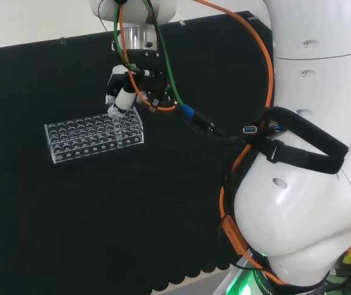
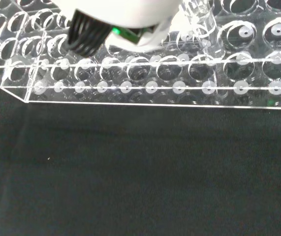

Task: Pick up the test tube.

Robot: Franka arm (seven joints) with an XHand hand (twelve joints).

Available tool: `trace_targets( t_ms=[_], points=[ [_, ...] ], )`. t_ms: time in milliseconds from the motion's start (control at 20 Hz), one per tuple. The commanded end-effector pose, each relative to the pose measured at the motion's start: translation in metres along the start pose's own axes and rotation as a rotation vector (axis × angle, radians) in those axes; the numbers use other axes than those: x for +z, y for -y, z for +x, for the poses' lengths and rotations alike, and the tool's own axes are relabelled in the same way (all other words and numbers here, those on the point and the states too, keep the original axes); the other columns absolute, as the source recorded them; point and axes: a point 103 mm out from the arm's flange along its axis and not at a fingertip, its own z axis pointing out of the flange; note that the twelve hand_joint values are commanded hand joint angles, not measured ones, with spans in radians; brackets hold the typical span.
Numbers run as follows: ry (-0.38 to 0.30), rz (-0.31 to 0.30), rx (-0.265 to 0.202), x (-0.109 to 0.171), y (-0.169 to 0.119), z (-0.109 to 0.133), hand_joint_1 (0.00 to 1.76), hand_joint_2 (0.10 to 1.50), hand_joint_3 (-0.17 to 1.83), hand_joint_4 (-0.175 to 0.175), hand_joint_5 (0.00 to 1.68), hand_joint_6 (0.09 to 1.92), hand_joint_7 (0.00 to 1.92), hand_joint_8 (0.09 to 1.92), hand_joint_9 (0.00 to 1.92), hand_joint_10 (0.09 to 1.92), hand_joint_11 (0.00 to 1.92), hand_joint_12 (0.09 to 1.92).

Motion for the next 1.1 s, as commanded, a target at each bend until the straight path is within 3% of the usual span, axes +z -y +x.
trace_targets(
  t_ms=[50,650,800,900,950,1100],
  points=[
    [0.016,-0.015,0.006,-0.0020,-0.0021,0.0015,1.13,0.55,0.70,-0.163,0.73,0.78,1.07,0.66,1.02,0.62,0.76,1.27],
    [0.038,-0.072,0.035,-0.0059,-0.0082,0.0055,1.15,0.55,0.68,-0.175,1.03,0.64,1.41,0.45,1.21,0.50,0.88,1.21],
    [0.061,-0.084,0.042,-0.0076,-0.0097,0.0071,1.20,0.72,0.48,-0.175,1.27,0.50,1.54,0.34,1.30,0.46,0.92,1.20],
    [0.076,-0.095,0.047,-0.0084,-0.0099,0.0081,1.28,0.74,0.42,-0.175,1.35,0.39,1.49,0.29,1.36,0.43,0.94,1.18],
    [0.078,-0.103,0.048,-0.0087,-0.0099,0.0085,1.30,0.72,0.46,-0.175,1.33,0.39,1.52,0.25,1.38,0.40,0.96,1.17],
    [0.091,-0.119,0.050,-0.0102,-0.0104,0.0100,1.41,0.74,0.42,-0.175,1.28,0.44,1.51,0.41,1.42,0.16,1.06,1.08]
  ],
)
